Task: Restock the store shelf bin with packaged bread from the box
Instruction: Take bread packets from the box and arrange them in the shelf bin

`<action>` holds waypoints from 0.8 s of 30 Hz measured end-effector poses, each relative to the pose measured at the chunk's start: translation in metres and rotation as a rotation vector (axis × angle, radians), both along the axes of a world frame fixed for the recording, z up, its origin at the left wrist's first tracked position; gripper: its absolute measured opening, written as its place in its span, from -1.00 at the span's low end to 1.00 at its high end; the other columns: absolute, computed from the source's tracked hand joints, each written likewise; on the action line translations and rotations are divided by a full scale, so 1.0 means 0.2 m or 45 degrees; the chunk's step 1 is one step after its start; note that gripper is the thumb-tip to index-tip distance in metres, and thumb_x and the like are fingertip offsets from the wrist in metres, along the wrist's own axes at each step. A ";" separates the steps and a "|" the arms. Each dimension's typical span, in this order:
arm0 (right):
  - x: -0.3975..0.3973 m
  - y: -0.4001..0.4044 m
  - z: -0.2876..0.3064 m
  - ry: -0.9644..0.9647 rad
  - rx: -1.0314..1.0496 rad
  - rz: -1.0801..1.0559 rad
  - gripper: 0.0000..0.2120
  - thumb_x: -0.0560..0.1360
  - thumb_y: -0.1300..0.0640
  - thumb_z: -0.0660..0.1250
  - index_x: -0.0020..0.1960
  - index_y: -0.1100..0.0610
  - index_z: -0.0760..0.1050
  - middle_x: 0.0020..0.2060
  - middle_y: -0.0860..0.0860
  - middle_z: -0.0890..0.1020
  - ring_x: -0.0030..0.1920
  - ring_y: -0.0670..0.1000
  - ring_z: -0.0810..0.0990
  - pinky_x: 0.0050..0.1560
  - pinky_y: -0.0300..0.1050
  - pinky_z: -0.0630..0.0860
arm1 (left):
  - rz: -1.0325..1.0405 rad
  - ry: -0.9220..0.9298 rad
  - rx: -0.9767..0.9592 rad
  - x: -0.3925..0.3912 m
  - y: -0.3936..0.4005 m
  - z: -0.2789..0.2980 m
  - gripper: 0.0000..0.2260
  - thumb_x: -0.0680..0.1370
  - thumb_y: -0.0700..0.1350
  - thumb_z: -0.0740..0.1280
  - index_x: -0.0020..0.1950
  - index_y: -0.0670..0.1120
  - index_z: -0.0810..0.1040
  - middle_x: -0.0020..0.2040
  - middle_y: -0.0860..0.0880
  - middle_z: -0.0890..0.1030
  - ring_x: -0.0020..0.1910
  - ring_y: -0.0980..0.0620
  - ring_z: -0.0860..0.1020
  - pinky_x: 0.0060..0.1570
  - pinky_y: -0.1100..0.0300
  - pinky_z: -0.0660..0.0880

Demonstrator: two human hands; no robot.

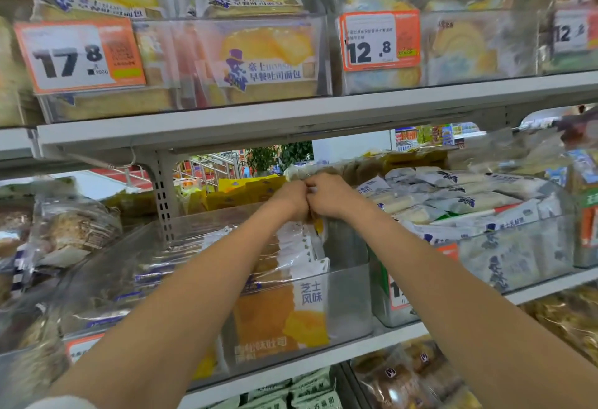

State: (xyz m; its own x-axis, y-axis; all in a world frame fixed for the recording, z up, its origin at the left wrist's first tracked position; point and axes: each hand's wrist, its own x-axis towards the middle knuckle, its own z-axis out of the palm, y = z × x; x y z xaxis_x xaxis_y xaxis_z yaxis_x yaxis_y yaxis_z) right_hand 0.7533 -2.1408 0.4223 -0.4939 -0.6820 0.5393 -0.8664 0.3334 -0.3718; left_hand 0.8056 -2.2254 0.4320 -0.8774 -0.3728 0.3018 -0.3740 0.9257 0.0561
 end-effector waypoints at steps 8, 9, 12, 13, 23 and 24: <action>0.00 -0.01 0.02 -0.047 -0.054 -0.006 -0.78 0.50 0.20 0.21 0.06 0.22 0.57 -0.05 0.18 0.64 -0.05 0.15 0.60 0.03 0.04 0.56 | -0.056 0.282 -0.115 0.06 -0.01 0.02 -0.84 0.51 -0.31 0.28 -0.22 -0.13 0.40 -0.18 -0.14 0.49 -0.10 -0.17 0.55 -0.19 0.07 0.41; -0.01 -0.02 0.02 -0.040 -0.050 -0.017 -0.78 0.49 0.19 0.21 0.05 0.20 0.57 -0.06 0.17 0.64 -0.06 0.14 0.60 0.02 0.04 0.57 | -0.053 0.319 -0.112 0.07 -0.03 0.01 -0.84 0.50 -0.32 0.27 -0.24 -0.14 0.39 -0.20 -0.14 0.48 -0.13 -0.17 0.54 -0.20 0.05 0.42; -0.02 -0.04 0.02 0.008 -0.008 -0.026 -0.79 0.50 0.19 0.26 0.08 0.18 0.58 -0.04 0.15 0.65 -0.05 0.12 0.60 -0.01 -0.06 0.55 | -0.070 0.386 -0.109 0.08 -0.07 -0.01 -0.82 0.49 -0.32 0.24 -0.30 -0.14 0.39 -0.18 -0.16 0.49 -0.11 -0.21 0.54 -0.14 -0.02 0.49; -0.02 -0.04 0.02 0.032 0.020 -0.031 -0.79 0.50 0.18 0.27 0.10 0.18 0.57 -0.03 0.15 0.64 -0.04 0.12 0.60 -0.04 -0.09 0.53 | -0.081 0.395 -0.109 0.09 -0.08 -0.01 -0.79 0.49 -0.32 0.24 -0.32 -0.13 0.37 -0.17 -0.16 0.49 -0.11 -0.20 0.54 -0.12 -0.03 0.50; 0.01 -0.09 0.13 0.167 0.322 -0.171 -0.89 0.54 0.14 0.22 -0.08 0.18 0.47 -0.30 0.05 0.43 -0.19 0.08 0.47 -0.18 -0.13 0.37 | -0.120 0.349 0.226 0.05 -0.13 0.04 -0.77 0.46 -0.30 0.39 -0.35 -0.14 0.43 -0.30 -0.13 0.46 -0.28 -0.03 0.40 -0.44 0.33 0.33; 0.01 -0.09 0.14 0.153 0.359 -0.171 -0.86 0.54 0.11 0.22 -0.08 0.18 0.48 -0.32 0.05 0.43 -0.19 0.08 0.47 -0.18 -0.13 0.38 | -0.169 0.311 0.374 0.07 -0.14 0.03 -0.76 0.43 -0.30 0.45 -0.35 -0.17 0.44 -0.33 -0.13 0.45 -0.33 -0.02 0.40 -0.47 0.37 0.35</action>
